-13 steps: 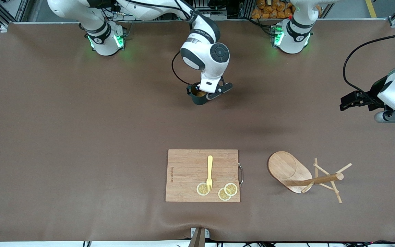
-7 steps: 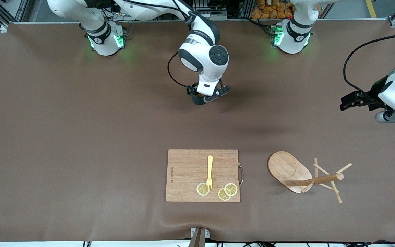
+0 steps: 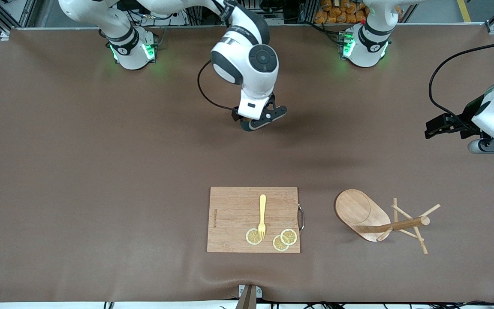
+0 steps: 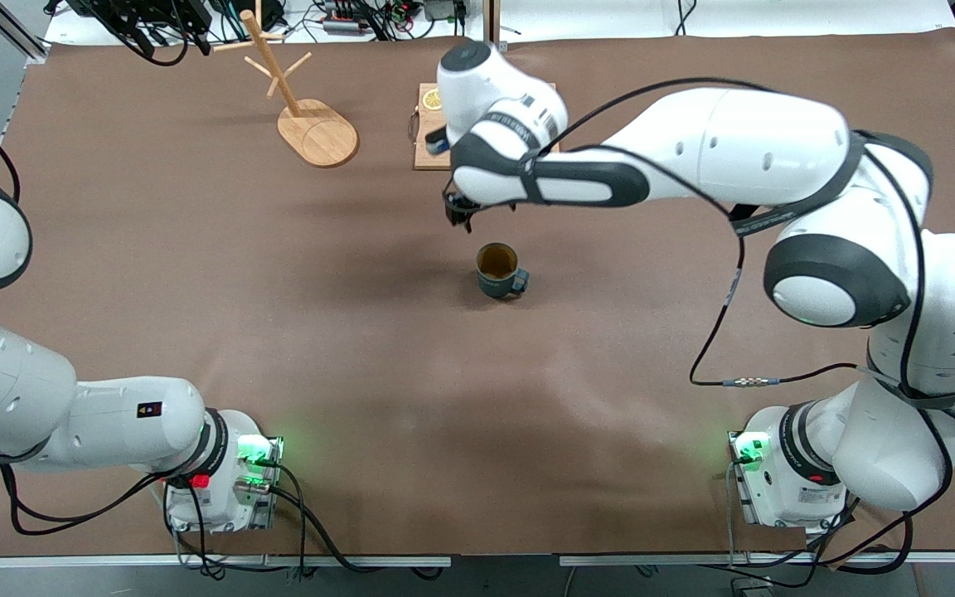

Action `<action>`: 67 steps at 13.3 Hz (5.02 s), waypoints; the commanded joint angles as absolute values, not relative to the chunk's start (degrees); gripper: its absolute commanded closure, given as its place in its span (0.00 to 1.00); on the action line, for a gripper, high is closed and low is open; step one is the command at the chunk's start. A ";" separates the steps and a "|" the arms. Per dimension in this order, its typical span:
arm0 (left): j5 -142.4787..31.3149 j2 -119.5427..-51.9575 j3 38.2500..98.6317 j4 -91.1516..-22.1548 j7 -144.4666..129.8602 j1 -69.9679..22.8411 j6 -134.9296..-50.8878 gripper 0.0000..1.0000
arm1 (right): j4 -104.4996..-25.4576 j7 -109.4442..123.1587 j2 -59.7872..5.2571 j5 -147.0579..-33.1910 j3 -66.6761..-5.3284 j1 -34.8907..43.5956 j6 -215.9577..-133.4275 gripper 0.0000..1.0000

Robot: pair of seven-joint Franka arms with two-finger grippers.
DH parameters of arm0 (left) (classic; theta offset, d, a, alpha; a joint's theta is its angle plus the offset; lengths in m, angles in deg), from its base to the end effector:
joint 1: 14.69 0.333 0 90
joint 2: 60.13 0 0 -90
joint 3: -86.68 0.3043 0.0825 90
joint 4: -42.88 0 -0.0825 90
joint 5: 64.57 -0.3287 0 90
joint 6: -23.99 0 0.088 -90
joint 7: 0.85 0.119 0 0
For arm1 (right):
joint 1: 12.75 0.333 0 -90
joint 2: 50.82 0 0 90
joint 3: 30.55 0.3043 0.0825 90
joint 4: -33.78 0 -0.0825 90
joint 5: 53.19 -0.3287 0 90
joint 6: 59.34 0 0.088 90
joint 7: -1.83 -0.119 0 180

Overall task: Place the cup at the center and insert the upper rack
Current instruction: 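Release the mug and withdraw the right gripper toward its base, then move the left gripper over the teal mug at the center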

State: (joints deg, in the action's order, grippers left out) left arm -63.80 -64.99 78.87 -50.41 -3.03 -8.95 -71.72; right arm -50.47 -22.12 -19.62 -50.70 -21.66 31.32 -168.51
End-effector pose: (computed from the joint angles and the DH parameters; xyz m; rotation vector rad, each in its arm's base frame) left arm 0.5274 -0.0179 0.5421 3.1176 0.0059 -0.0666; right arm 0.3980 0.4946 0.3590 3.0068 0.7754 -0.1650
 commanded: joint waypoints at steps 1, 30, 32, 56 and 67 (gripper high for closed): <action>-64.13 -64.96 78.42 -50.19 -3.49 -9.33 -72.07 0.00 | -50.60 -15.16 -25.75 -50.47 -20.71 23.59 -163.78 0.00; -60.01 -64.26 66.82 -49.93 -38.19 -13.02 -72.07 0.00 | -42.06 7.19 -36.05 -50.38 -26.33 -15.48 -153.11 0.00; -59.30 -64.26 66.90 -49.93 -42.75 -15.03 -72.16 0.00 | -44.52 7.19 -36.05 -50.47 -27.56 -15.12 -154.16 0.00; -80.20 -89.55 77.89 -33.07 -119.13 -71.63 -72.08 0.00 | -49.28 8.68 -36.40 -58.99 -35.56 -12.48 -155.93 0.00; -85.76 -111.25 95.99 -24.11 -132.07 -93.08 -69.61 0.00 | -48.49 8.77 -36.32 -58.90 -35.47 -12.13 -156.02 0.00</action>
